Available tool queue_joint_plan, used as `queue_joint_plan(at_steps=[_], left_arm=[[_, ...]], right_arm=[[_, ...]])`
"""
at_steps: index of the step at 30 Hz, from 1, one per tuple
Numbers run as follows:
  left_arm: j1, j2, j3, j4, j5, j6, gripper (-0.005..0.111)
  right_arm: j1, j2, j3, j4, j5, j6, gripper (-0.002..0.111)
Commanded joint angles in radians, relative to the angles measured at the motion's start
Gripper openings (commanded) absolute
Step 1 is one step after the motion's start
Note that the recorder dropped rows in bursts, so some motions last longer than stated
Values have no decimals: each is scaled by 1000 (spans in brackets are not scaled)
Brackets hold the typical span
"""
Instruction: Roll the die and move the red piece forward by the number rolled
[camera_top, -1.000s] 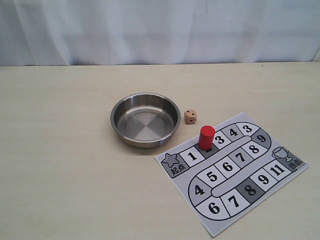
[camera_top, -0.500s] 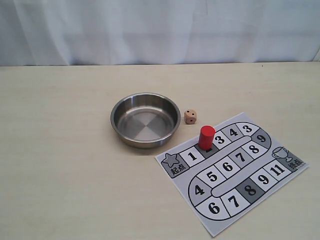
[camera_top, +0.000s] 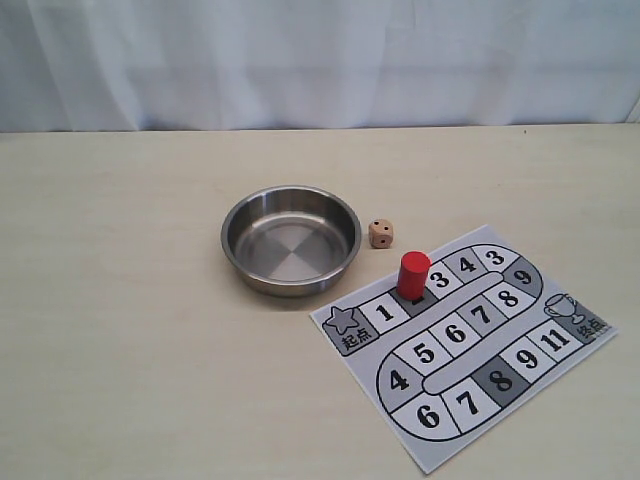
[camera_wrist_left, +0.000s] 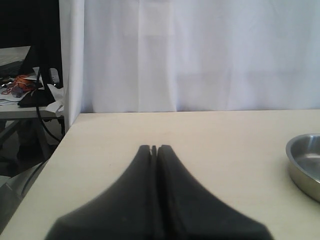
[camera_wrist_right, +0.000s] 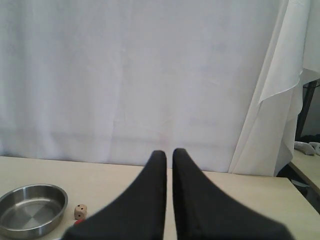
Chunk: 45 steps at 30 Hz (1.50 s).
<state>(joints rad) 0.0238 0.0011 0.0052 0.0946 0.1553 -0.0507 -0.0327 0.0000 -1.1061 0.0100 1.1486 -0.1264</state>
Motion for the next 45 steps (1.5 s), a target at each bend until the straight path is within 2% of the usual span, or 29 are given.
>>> queue_joint_plan(at_steps=[1,8,17,28,39,45], left_arm=[[0,-1,-5,-1,-12,-2,0],[0,-1,-5,-1,-12,-2,0],[0,-1,-5,-1,-12,-2,0],[0,-1,-5,-1,-12,-2,0],[0,-1,-5,-1,-12,-2,0],[0,-1,-5,-1,-12,-2,0]], right_arm=[[0,0,5,0,1,-8,4],[4,0,5,0,-15,-10,4],[79,0,5,-3,9,-10,4],[81,0,14,-3,-6,-12,4],[81,0,310,1,-252,-10,4],[81,0,541,4,-497,2,4]])
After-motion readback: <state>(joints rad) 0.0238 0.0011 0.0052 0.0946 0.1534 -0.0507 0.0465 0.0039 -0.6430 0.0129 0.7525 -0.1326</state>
